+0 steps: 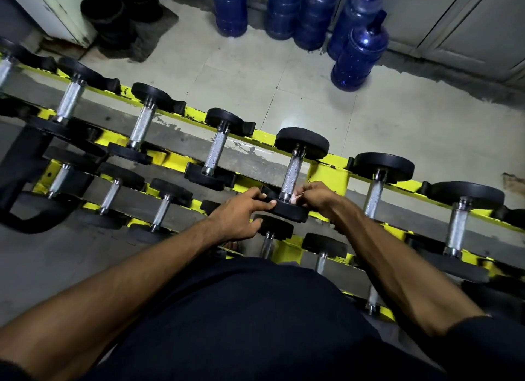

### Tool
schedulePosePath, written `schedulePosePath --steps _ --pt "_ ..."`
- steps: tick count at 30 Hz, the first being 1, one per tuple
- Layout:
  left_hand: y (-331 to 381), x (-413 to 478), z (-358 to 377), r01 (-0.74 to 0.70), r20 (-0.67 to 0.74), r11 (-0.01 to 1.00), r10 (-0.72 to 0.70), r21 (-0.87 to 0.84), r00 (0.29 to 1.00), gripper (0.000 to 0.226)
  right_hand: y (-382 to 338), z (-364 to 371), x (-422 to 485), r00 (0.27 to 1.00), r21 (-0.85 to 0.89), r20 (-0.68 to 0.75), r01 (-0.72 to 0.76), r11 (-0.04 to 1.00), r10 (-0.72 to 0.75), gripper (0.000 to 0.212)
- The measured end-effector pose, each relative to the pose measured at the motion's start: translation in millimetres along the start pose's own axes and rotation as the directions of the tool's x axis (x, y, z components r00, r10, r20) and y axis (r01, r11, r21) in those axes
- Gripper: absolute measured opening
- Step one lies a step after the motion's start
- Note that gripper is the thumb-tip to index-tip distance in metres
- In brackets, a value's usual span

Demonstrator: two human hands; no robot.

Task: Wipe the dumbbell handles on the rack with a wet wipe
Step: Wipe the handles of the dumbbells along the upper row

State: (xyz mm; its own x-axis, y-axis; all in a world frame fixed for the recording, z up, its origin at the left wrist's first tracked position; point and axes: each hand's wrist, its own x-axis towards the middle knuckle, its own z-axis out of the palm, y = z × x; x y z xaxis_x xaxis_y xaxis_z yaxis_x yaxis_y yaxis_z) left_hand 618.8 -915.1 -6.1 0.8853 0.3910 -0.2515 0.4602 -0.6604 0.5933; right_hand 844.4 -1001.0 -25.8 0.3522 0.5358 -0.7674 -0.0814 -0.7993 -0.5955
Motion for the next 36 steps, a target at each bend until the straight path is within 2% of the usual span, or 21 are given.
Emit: schedulePosePath --steps 3,5,8,12,18,22,24,27,30,36 --pt "2 -1 1 0.017 -0.014 1.000 -0.018 -0.006 1.000 0.050 3 -10 -10 1.000 0.075 0.018 0.008 0.997 -0.010 0.016" --pt "6 -1 1 0.038 -0.038 0.999 -0.038 -0.005 0.999 0.049 3 -14 -18 0.998 0.173 0.057 0.026 0.985 -0.036 0.020" --pt "16 0 2 0.087 -0.105 0.996 -0.087 -0.003 0.991 0.042 5 -15 -29 0.996 0.327 0.034 0.072 0.942 -0.088 0.029" --pt "36 6 5 0.087 -0.215 0.996 -0.086 -0.001 0.973 0.035 17 -16 -44 0.994 0.405 0.041 0.076 0.911 -0.101 0.043" --pt "78 16 29 0.029 -0.280 0.998 -0.042 -0.050 0.959 0.050 41 -28 -72 0.996 0.579 0.046 0.041 0.815 -0.083 0.024" --pt "100 20 36 0.010 -0.265 0.998 -0.026 -0.061 0.964 0.053 55 -36 -88 0.996 0.703 0.076 -0.017 0.711 -0.051 0.028" --pt "106 19 41 0.000 -0.277 0.997 -0.023 -0.082 0.961 0.047 60 -37 -98 0.993 0.722 0.095 -0.022 0.691 -0.067 0.024" --pt "111 15 44 0.044 -0.265 0.976 -0.101 -0.214 0.959 0.039 66 -34 -111 0.992 0.733 0.089 -0.005 0.680 -0.089 0.019" --pt "112 8 43 0.100 -0.206 0.957 -0.160 -0.273 0.965 0.030 69 -26 -124 0.992 0.701 0.036 0.061 0.710 -0.121 0.018" --pt "111 -14 40 0.105 -0.190 0.947 -0.168 -0.304 0.967 0.022 76 -1 -143 0.976 0.631 -0.104 0.215 0.746 -0.193 0.018"
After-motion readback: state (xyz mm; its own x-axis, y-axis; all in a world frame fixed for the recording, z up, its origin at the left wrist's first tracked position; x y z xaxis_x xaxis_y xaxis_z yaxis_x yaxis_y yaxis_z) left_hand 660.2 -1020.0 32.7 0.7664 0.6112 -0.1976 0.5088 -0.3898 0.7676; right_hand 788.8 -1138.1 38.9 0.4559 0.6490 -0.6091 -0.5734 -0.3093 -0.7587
